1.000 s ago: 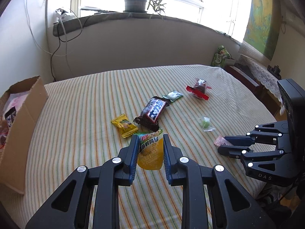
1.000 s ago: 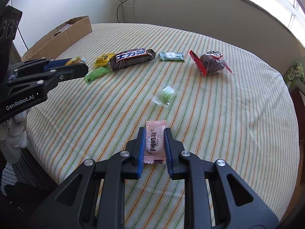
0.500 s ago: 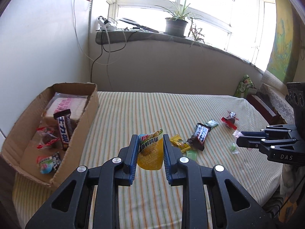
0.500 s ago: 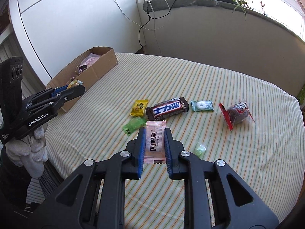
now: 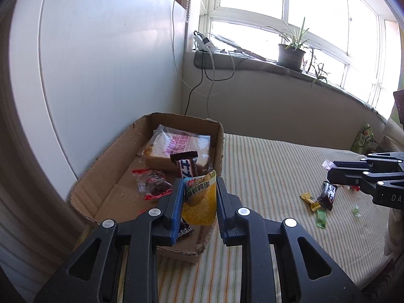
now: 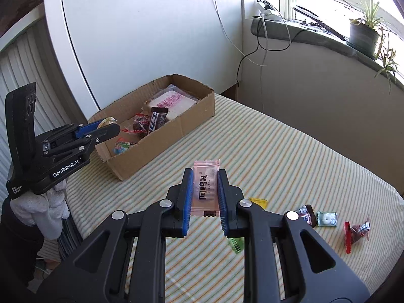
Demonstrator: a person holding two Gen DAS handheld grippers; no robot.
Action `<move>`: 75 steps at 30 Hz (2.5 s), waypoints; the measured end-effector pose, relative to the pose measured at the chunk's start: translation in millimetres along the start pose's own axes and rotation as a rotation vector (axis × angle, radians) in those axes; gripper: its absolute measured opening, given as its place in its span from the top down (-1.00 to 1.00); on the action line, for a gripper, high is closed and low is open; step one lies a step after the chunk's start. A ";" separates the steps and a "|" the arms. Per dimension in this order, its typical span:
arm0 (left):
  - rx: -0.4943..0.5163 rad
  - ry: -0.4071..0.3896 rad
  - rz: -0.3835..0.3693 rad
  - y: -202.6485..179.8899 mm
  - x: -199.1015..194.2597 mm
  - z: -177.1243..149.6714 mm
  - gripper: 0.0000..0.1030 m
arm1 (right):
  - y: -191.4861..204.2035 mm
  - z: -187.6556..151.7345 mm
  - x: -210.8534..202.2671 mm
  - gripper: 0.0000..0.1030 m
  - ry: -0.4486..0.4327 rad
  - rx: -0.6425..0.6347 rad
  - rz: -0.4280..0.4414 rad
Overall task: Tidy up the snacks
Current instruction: 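Carry the pink packet and pastry bag into the box and release both, then move the left gripper to the chocolate bar while the right reaches the red-wrapped pastry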
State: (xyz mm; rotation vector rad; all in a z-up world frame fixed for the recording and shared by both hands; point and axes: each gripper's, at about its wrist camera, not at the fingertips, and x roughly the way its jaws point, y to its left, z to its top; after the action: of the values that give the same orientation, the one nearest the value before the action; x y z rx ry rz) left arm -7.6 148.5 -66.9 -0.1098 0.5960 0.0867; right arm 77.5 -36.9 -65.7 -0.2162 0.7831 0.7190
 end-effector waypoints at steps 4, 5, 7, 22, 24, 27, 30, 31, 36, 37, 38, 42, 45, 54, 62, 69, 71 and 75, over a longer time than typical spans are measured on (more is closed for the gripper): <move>-0.021 -0.013 0.050 21.7 -0.1 3.3 0.56 | 27.0 22.8 16.2 0.63 -0.013 -0.045 0.053; -0.026 -0.016 0.061 27.0 0.2 3.9 0.56 | 33.6 27.5 21.3 0.63 -0.013 -0.055 0.063; -0.028 -0.020 0.084 35.2 1.7 4.1 0.56 | 45.8 35.0 32.5 0.63 -0.009 -0.081 0.081; -0.056 -0.007 0.126 62.4 14.3 5.3 0.56 | 96.3 63.1 94.5 0.63 0.041 -0.156 0.136; -0.058 -0.008 0.128 63.5 14.2 5.6 0.56 | 96.7 64.2 98.0 0.63 0.045 -0.157 0.135; -0.062 -0.008 0.134 66.2 15.4 6.0 0.56 | 98.8 66.4 104.7 0.63 0.055 -0.161 0.141; -0.063 0.000 0.139 67.4 17.4 5.5 0.56 | 100.2 67.3 108.6 0.63 0.060 -0.163 0.147; -0.066 0.000 0.140 67.3 16.9 5.0 0.56 | 100.4 67.9 109.4 0.62 0.060 -0.164 0.148; -0.078 -0.003 0.146 68.6 16.0 6.5 0.55 | 99.4 68.9 109.9 0.58 0.052 -0.161 0.153; -0.080 -0.004 0.146 68.8 15.4 6.8 0.55 | 98.9 69.3 109.3 0.55 0.049 -0.161 0.152; -0.079 -0.004 0.151 68.8 15.2 7.2 0.49 | 98.5 69.5 108.8 0.54 0.047 -0.161 0.157; -0.085 -0.011 0.158 68.9 11.9 8.0 0.42 | 96.5 70.1 104.3 0.22 0.030 -0.155 0.146; -0.081 -0.013 0.160 67.7 9.5 8.8 0.42 | 93.8 70.5 99.9 0.18 0.020 -0.150 0.131; -0.061 -0.024 0.163 56.1 -2.4 13.0 0.42 | 82.3 65.7 74.7 -0.35 -0.027 -0.139 0.061; -0.015 -0.039 0.129 24.7 -16.2 15.6 0.06 | 58.9 53.0 43.4 -0.45 -0.068 -0.126 0.010; 0.032 -0.035 0.082 -13.1 -16.5 17.5 0.05 | 23.4 39.0 13.7 -0.48 -0.101 -0.086 -0.034; 0.049 -0.029 0.067 -25.1 -14.4 17.4 0.05 | 12.2 34.3 5.8 -0.48 -0.106 -0.072 -0.051; 0.088 -0.011 0.043 -49.8 -10.1 14.9 0.05 | -11.6 24.1 -9.4 -0.48 -0.120 -0.041 -0.081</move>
State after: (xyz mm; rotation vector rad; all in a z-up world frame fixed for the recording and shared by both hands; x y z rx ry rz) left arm -2.1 100.5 -45.0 -0.0109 0.5903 0.1026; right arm 94.2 -40.0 -43.0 -0.2380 0.6425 0.6655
